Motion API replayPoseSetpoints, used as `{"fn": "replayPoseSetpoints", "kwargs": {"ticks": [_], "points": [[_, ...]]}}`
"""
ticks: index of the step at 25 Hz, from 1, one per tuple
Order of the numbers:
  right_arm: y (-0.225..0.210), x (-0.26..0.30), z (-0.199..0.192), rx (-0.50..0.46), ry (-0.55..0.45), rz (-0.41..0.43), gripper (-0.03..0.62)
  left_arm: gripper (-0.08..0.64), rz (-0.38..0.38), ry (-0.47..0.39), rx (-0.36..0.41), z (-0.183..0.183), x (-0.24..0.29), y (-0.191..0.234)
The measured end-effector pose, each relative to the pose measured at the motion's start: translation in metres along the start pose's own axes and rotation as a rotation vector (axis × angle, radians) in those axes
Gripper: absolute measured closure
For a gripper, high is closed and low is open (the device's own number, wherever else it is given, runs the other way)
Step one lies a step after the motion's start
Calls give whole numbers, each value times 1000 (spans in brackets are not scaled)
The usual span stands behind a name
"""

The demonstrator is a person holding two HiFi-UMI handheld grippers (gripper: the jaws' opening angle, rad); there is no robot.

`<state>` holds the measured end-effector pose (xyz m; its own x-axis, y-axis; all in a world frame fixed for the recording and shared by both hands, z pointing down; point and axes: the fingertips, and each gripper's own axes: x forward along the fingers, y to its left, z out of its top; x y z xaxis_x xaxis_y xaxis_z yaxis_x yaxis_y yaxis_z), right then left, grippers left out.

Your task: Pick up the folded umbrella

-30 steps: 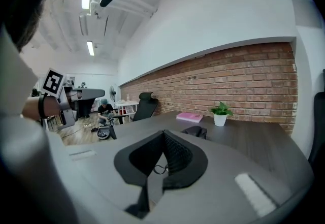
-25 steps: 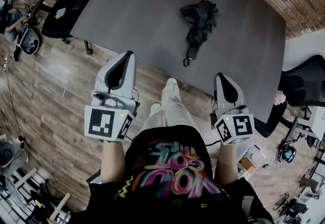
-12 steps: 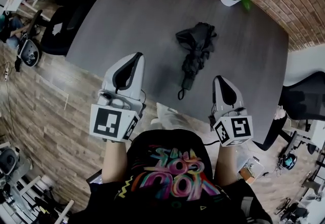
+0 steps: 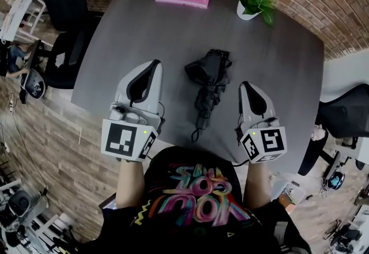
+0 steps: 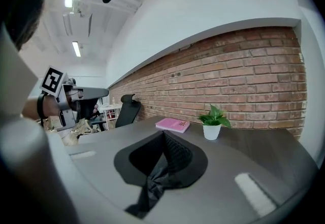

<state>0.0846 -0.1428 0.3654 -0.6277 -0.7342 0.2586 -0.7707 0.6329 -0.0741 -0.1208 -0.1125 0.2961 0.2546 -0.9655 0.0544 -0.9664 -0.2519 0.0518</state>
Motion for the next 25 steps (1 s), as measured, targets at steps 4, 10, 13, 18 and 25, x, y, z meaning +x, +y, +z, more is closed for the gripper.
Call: {"fn": "replayPoseSetpoints", "kwargs": {"ticks": [4,10,13,18,25], "points": [[-12,10,5,13,-10,-2,594,558,-18,-5,10,5,21,-4],[-18,16,9,23,-16,9,594,560,-37,-17,27,14,44,-8],[-20,17,9,28,-14,13,593,558,-54,-14,32,17,52,-11],[-19,18,10,31,-13,-1,592,558,-94,-1,24,11,61,-14],[-14,18,7,36,-5,-50,593,560,-174,12,7,5,72,-14]]}}
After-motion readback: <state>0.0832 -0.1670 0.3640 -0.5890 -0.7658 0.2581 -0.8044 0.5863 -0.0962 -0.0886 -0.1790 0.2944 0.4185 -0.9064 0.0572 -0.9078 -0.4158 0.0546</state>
